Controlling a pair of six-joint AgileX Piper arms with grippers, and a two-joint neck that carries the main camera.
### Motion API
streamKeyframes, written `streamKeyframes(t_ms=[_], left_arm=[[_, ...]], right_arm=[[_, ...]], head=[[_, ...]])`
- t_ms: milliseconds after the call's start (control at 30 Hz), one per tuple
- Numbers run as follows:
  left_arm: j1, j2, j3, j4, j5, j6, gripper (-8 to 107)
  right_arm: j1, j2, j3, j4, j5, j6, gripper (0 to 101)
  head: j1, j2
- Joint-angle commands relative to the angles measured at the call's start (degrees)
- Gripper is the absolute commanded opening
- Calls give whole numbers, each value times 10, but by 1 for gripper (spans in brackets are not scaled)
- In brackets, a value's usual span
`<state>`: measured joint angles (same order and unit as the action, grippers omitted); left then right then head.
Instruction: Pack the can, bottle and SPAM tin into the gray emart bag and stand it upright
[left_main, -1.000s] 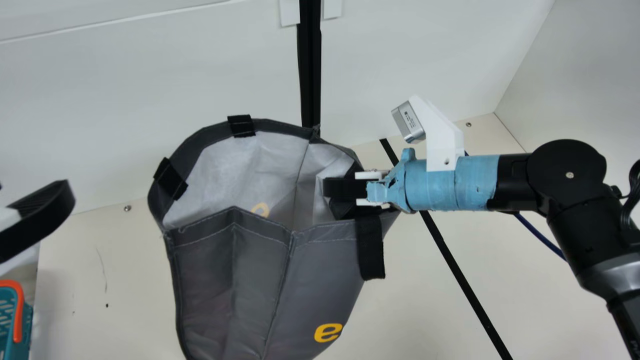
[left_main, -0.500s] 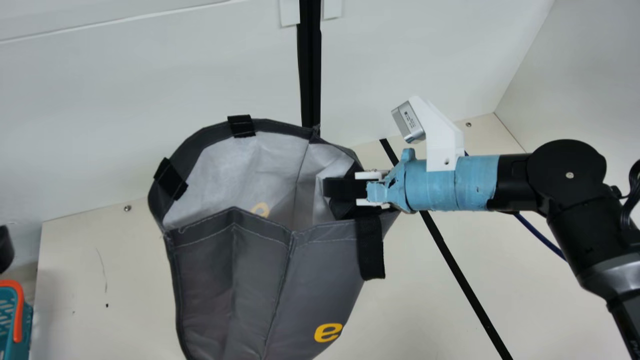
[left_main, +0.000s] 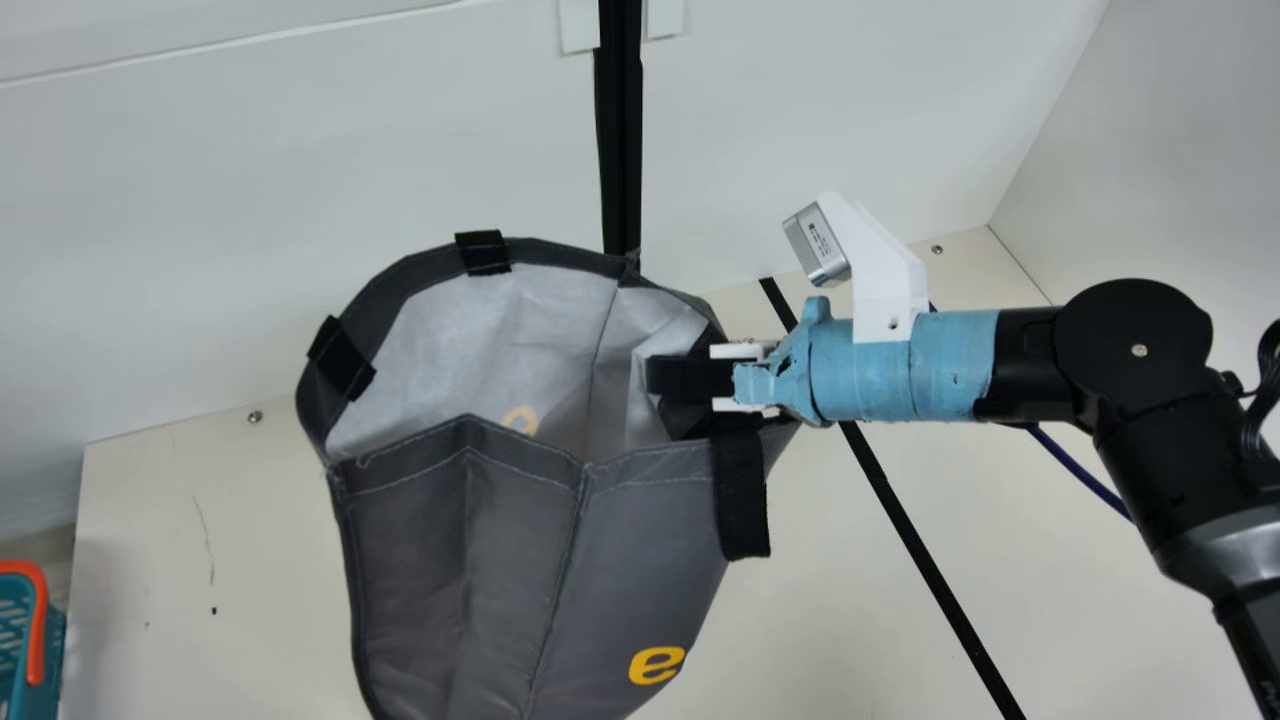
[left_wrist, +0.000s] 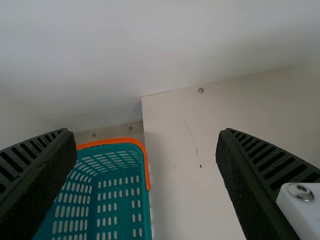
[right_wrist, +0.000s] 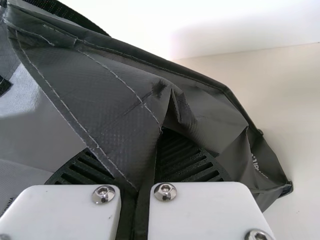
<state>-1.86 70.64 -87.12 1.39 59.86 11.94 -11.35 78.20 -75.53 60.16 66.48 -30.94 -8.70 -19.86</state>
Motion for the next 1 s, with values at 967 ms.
streamKeyframes(t_ms=[967], left_arm=[[0, 0, 0, 0, 0, 0, 90]], right_arm=[[-55, 8, -127, -233, -59, 113, 0]], head=[[-13, -1]])
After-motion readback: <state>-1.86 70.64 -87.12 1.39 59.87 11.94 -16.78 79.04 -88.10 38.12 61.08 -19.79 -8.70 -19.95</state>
